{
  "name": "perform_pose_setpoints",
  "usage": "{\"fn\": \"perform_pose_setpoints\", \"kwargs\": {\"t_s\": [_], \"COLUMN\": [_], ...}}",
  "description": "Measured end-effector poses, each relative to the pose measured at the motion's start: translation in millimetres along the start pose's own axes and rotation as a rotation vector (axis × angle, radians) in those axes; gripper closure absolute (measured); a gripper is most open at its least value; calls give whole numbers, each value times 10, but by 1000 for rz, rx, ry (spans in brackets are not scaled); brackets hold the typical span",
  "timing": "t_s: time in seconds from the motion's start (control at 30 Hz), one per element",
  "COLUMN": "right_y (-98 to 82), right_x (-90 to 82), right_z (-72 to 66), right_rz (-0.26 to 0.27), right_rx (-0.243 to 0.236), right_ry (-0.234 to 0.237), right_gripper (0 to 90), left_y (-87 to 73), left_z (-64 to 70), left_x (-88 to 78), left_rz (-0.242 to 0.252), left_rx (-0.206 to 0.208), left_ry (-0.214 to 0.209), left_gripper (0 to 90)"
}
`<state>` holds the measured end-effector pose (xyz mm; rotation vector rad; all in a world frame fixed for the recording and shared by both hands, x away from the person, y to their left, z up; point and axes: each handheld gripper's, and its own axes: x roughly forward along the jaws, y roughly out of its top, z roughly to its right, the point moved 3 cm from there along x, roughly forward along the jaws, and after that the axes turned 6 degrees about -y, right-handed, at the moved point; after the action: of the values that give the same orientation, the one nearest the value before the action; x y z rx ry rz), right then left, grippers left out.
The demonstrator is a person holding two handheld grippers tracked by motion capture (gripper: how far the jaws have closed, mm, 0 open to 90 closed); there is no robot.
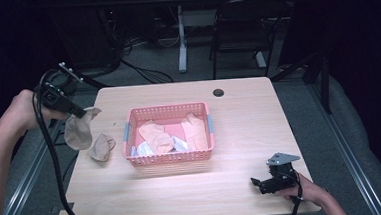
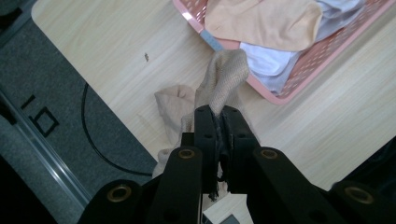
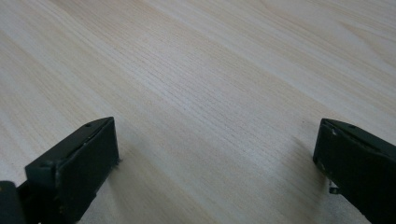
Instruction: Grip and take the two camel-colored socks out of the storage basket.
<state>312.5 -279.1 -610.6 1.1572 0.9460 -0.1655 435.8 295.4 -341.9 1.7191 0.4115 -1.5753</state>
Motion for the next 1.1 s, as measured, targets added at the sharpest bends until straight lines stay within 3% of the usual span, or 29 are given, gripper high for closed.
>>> {"fn": "perform_pose_setpoints", "kwargs": {"t_s": [0.43,0.6,0.63,0.67,0.87,1.1], "right_y": [1,1,1,1,1,1], "right_x": [-3,-2,-2,-3,-2,-3], "right_z": [1,-1,-1,-1,0,-1], "right_rz": [-4,-1,-1,-2,-1,-2], "right_rx": [-1,1,1,1,1,1], "right_ry": [-3,-1,-1,-2,-2,-2], "right_gripper": [0,0,0,0,0,0], "left_y": [-218,-284,-284,-303,-352,-423], "left_z": [-239,-328,-328,-346,-399,-490], "left_x": [643,998,998,1119,1363,1585], "left_rz": [-62,-80,-80,-84,-103,-69], "left_rx": [-73,-117,-117,-132,-157,-218], "left_ry": [-11,-57,-57,-68,-72,-66], "left_gripper": [856,855,856,855,856,856]}}
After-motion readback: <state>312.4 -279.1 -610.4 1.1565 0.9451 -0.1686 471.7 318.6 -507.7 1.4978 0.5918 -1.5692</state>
